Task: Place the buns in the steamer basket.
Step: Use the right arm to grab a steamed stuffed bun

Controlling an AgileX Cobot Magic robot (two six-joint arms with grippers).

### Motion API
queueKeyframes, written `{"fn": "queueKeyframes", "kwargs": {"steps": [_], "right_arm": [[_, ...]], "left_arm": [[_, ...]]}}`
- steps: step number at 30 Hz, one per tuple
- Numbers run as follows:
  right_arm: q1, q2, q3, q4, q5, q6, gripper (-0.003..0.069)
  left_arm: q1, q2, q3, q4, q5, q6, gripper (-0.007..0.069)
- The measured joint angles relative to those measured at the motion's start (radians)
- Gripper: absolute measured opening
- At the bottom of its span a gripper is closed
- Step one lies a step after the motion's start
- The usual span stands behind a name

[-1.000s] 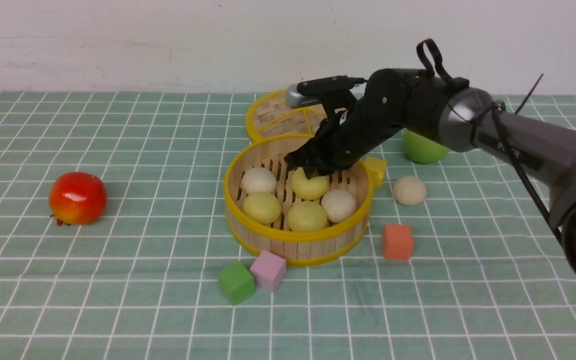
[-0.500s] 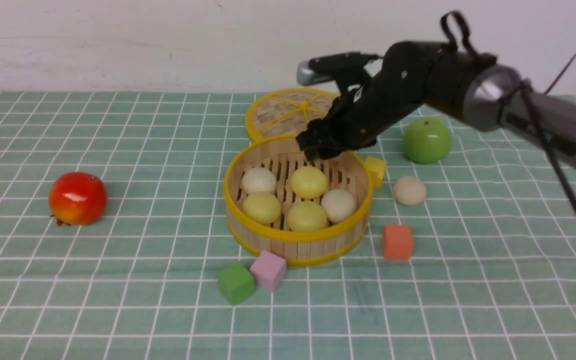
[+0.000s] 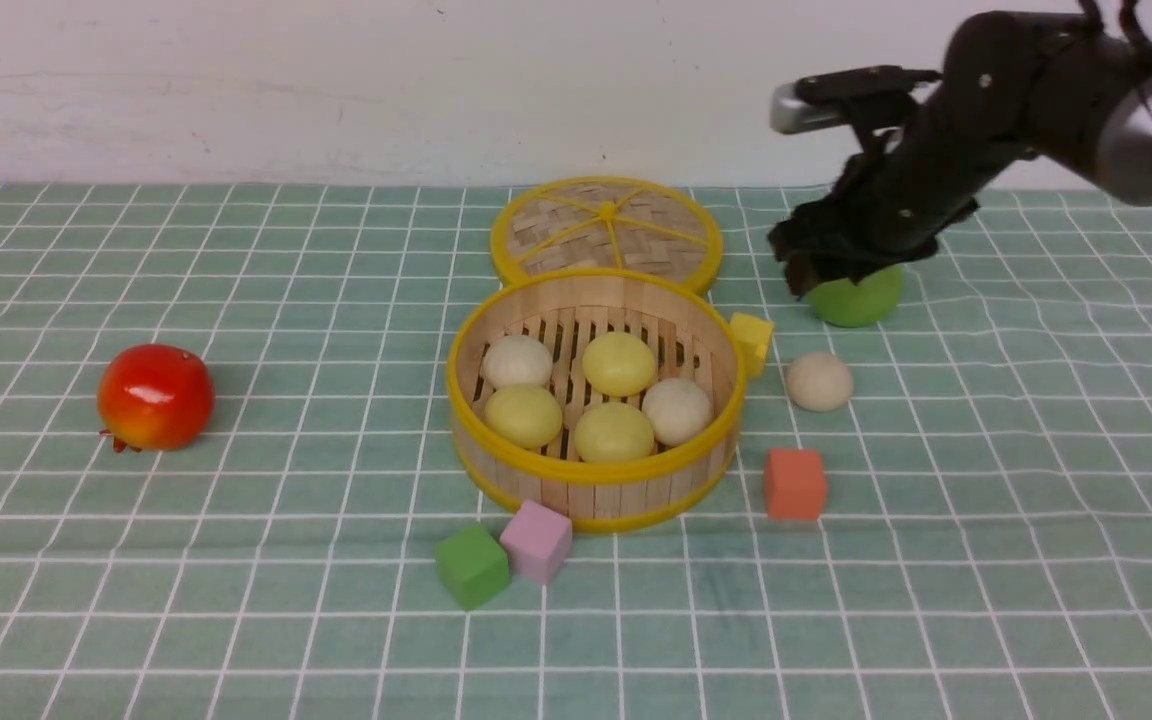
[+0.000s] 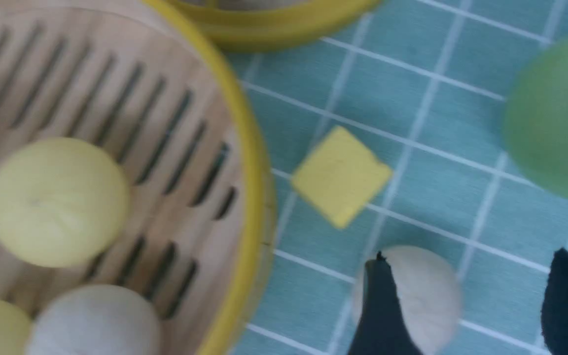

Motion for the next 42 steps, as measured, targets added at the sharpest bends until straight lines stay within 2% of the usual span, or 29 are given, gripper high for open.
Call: {"fn": "queueKeyframes", "kwargs": {"steps": [11,22,33,37,38,39,42], "right_arm": [[-0.009,0.066,0.000,-0.051,-0.018,-0.012,0.0424],[-0.009,0.132,0.000,-0.039,-0.025,-0.012,0.0255],[-0.009,0.148,0.000,-0.023,-0.018,0.004,0.0227],[-0.009,0.148,0.000,-0.009,-0.018,0.004,0.0108],[-0.009,0.148,0.000,-0.009,-0.018,0.004,0.0099],[-0.009,0.148,0.000,-0.009,-0.017,0.004,0.0036],[-0.009,0.148,0.000,-0.009,-0.017,0.004,0.0000]], "left_arm": [[0.000,0.000,0.000,0.000,0.000,0.000,0.0238],[0.000,0.000,0.000,0.000,0.000,0.000,0.0238],[0.000,0.000,0.000,0.000,0.000,0.000,0.0238],[0.000,0.000,0.000,0.000,0.000,0.000,0.0238],[0.000,0.000,0.000,0.000,0.000,0.000,0.0238],[0.000,0.000,0.000,0.000,0.000,0.000,0.0238],[0.000,0.000,0.000,0.000,0.000,0.000,0.0238]]}}
